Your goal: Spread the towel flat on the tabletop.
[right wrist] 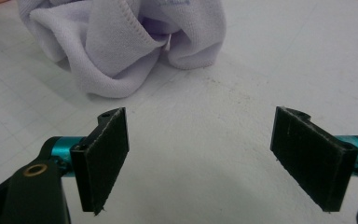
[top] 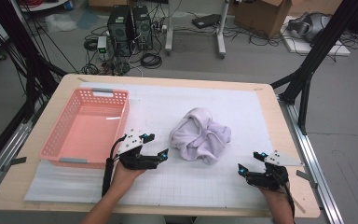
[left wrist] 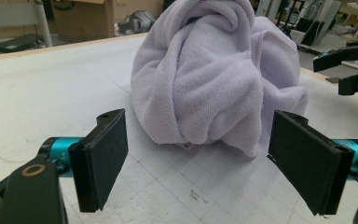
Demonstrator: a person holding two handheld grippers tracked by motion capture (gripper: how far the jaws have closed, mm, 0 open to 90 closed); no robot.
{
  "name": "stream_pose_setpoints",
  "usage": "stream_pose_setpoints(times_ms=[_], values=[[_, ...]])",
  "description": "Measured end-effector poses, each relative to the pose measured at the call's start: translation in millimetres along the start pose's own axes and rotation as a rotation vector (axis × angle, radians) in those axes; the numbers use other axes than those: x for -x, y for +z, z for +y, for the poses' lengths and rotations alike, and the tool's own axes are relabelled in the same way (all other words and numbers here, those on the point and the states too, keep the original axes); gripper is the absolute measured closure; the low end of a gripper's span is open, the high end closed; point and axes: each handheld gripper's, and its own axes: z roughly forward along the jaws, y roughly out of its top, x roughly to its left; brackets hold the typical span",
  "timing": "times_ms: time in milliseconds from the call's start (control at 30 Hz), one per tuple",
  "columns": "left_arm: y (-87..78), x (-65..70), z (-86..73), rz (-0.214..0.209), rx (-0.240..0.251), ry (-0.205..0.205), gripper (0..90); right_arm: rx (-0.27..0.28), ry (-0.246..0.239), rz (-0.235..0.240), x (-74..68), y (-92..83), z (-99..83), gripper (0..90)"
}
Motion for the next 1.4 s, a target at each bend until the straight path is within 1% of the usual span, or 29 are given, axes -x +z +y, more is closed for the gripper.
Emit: stream_pose_setpoints(times_ms=[200,233,300,333,400,433,467,567,633,667,700,733,833,867,933,967,1000,1033,1067,1100,1133,1167,1200,1233,1267,1300,1333,1367,1400], values=[[0.5,0.3,-0.1,-0.010,-0.005,-0.010,20.9,-0.005,0.004,0.002,-1.2,3.8,0.7,18.3],[0.2,0.6,0.0,-0.013,-0.008,-0.010,23.7,-0.009,0.012,0.002,-1.2,5.3,1.1,18.3],[-0.4,1.2,-0.2,-0.046,-0.013,-0.015,31.3,-0.009,0.020,-0.006,-0.2,7.2,1.9,18.3],[-0.6,1.2,-0.2,-0.054,-0.020,-0.004,31.3,-0.009,0.020,-0.006,-0.2,7.2,1.9,18.3],[-0.4,2.9,-0.8,-0.042,-0.025,-0.002,31.0,-0.005,0.018,-0.019,1.1,8.5,3.5,18.4],[-0.8,3.3,-1.0,-0.047,-0.030,-0.006,30.9,-0.004,0.016,-0.023,1.9,9.4,4.4,18.8],[-0.9,3.7,-1.1,-0.048,-0.032,-0.006,30.9,-0.007,0.026,-0.031,2.8,11.4,6.1,23.0],[0.2,5.6,-1.6,-0.050,-0.035,-0.007,31.0,-0.014,0.026,-0.033,5.1,16.6,8.3,25.3],[2.3,5.6,-0.4,-0.052,-0.040,-0.009,31.1,-0.029,0.042,0.008,7.6,27.2,13.0,31.1],[3.5,5.5,0.9,-0.057,-0.042,-0.010,31.1,-0.029,0.042,0.008,7.6,27.2,13.0,31.1],[4.7,5.8,2.5,-0.057,-0.041,-0.013,31.5,-0.045,0.060,0.045,5.2,35.4,18.9,31.6],[7.5,6.5,4.8,-0.064,-0.036,-0.017,31.5,-0.044,0.055,0.055,2.6,38.9,22.2,33.0],[13.1,9.0,4.1,-0.073,-0.028,-0.035,32.7,-0.070,0.043,0.072,-2.0,47.3,27.5,33.9],[17.2,10.4,3.8,-0.073,-0.030,-0.033,32.9,-0.083,0.029,0.065,-2.9,52.6,29.4,33.9],[26.3,12.8,4.9,-0.070,-0.040,-0.029,33.2,-0.097,0.033,0.077,-3.0,63.9,33.6,33.9],[36.7,15.1,8.7,-0.079,-0.053,-0.039,33.1,-0.131,-0.015,0.078,-8.2,75.9,39.5,35.5],[36.7,15.1,8.7,-0.079,-0.053,-0.039,33.1,-0.154,-0.040,0.082,-11.3,82.3,41.5,37.1],[47.7,18.0,13.4,-0.082,-0.067,-0.027,33.2,-0.167,-0.054,0.096,-14.0,88.3,42.8,40.9],[47.7,18.0,13.4,-0.082,-0.067,-0.027,33.2,-0.177,-0.072,0.109,-16.2,93.2,43.4,46.9],[58.6,19.7,17.1,-0.076,-0.089,-0.015,33.3,-0.185,-0.079,0.117,-18.7,96.3,43.7,52.6],[58.6,19.7,17.1,-0.076,-0.089,-0.015,33.4,-0.181,-0.081,0.124,-20.6,98.0,43.9,60.5],[63.4,20.1,18.5,-0.074,-0.098,-0.012,34.2,-0.174,-0.075,0.147,-22.0,98.8,44.2,73.4],[67.7,20.5,19.4,-0.066,-0.105,-0.010,34.2,-0.174,-0.075,0.147,-22.0,98.8,44.2,73.4],[71.0,21.0,19.9,-0.060,-0.108,-0.008,43.1,-0.170,-0.083,0.173,-26.2,98.5,44.0,82.5],[73.0,21.0,19.3,-0.053,-0.106,0.001,53.1,-0.171,-0.086,0.173,-27.8,97.1,43.7,83.7],[74.5,20.1,17.6,-0.033,-0.125,0.015,63.2,-0.168,-0.091,0.178,-27.4,94.8,43.4,84.2],[74.5,20.1,17.6,-0.033,-0.125,0.015,72.3,-0.168,-0.074,0.189,-27.1,90.6,43.3,84.5],[73.9,19.1,17.2,-0.030,-0.136,0.019,76.0,-0.156,-0.080,0.191,-26.3,84.9,42.7,84.6],[72.6,18.2,17.5,-0.027,-0.142,0.021,76.0,-0.156,-0.080,0.191,-26.3,84.9,42.7,84.6]])
